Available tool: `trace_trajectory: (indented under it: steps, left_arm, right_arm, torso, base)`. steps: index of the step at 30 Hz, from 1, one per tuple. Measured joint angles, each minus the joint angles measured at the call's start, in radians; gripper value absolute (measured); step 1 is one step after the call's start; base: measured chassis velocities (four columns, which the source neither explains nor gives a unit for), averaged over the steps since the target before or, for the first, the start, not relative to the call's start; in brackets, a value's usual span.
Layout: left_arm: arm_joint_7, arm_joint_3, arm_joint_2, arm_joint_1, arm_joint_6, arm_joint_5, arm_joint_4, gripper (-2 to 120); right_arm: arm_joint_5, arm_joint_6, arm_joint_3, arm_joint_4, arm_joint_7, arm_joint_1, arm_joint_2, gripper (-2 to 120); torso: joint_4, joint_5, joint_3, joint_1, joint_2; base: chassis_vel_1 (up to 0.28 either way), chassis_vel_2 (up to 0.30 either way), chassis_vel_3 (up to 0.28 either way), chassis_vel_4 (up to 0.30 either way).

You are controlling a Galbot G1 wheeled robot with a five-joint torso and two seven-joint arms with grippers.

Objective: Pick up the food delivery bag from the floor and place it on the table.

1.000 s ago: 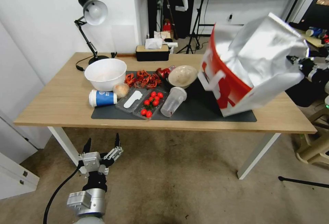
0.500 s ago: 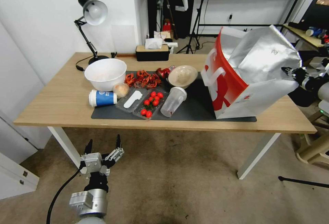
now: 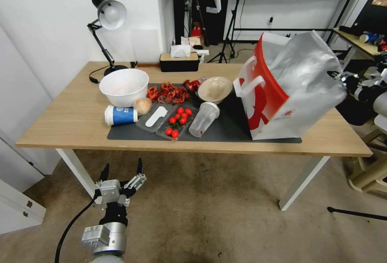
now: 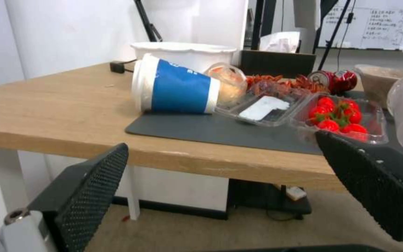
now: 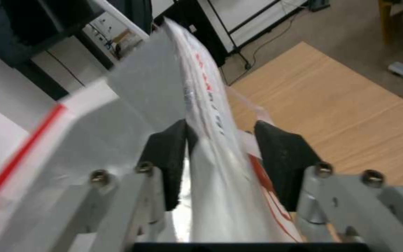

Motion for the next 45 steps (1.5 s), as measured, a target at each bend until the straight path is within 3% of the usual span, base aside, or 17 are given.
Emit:
trace_trajectory:
  steps: [1,3,12,16,17,19,21,23,26,34,45]
  left_arm:
    - [0.0,0.0,0.0,0.0,0.0,0.0,0.0,100]
    - [-0.002,0.0,-0.001,0.003,0.0,0.0,-0.001,100]
    - [-0.003,-0.009,-0.002,0.008,-0.001,0.0,-0.012,100]
    - [-0.003,-0.012,-0.002,0.009,-0.004,-0.001,-0.019,100]
    - [-0.003,-0.013,-0.002,0.008,-0.006,-0.001,-0.023,100]
    - [-0.003,-0.015,-0.002,0.007,-0.008,-0.001,-0.024,100]
    - [-0.002,-0.022,-0.003,0.0,-0.012,-0.001,-0.029,100]
    - [-0.002,-0.024,-0.003,-0.001,-0.012,-0.001,-0.031,100]
    - [0.001,-0.028,-0.003,-0.003,-0.012,0.0,-0.04,100]
    - [0.013,-0.03,-0.007,-0.002,-0.021,0.005,-0.045,100]
    - [0.02,-0.035,-0.01,-0.005,-0.023,0.021,-0.045,100]
  right_arm:
    - [0.0,0.0,0.0,0.0,0.0,0.0,0.0,40]
    - [-0.036,0.008,-0.02,-0.006,-0.011,0.011,0.004,55]
    - [-0.176,0.065,-0.048,-0.001,-0.065,0.018,0.013,85]
    - [-0.258,0.119,-0.016,0.012,-0.113,-0.018,0.01,97]
    - [-0.326,0.171,-0.003,0.022,-0.144,-0.035,0.009,99]
    - [-0.368,0.206,0.004,0.028,-0.167,-0.047,0.008,100]
    - [-0.514,0.309,0.028,0.054,-0.233,-0.093,0.006,100]
    - [-0.548,0.328,0.033,0.064,-0.246,-0.107,0.007,100]
    - [-0.711,0.405,0.033,0.104,-0.288,-0.151,0.037,100]
    - [-0.917,0.481,-0.014,0.173,-0.291,-0.218,0.143,100]
    - [-1.165,0.566,-0.035,0.239,-0.235,-0.339,0.228,100]
  torso:
    - [0.0,0.0,0.0,0.0,0.0]
    - [-0.0001,-0.0001,0.0,0.0,0.0]
    - [0.0,0.0,0.0,0.0,0.0]
    - [-0.0001,-0.0001,0.0,0.0,0.0]
    - [-0.0002,0.0,0.0,0.0,0.0]
    - [0.0,0.0,0.0,0.0,0.0]
    - [-0.0001,-0.0001,0.0,0.0,0.0]
    - [-0.0002,-0.0001,0.0,0.0,0.0]
    - [0.0,-0.0003,0.0,0.0,0.0]
    - [-0.0001,-0.0001,0.0,0.0,0.0]
    - [0.0,-0.0001,0.0,0.0,0.0]
  base:
    - [0.0,0.0,0.0,0.0]
    - [0.0,0.0,0.0,0.0]
    - [0.0,0.0,0.0,0.0]
    - [0.0,0.0,0.0,0.0]
    - [0.0,0.0,0.0,0.0]
    - [0.0,0.0,0.0,0.0]
    - [0.0,0.0,0.0,0.0]
    - [0.0,0.0,0.0,0.0]
    - [0.0,0.0,0.0,0.0]
    - [0.0,0.0,0.0,0.0]
    - [0.0,0.0,0.0,0.0]
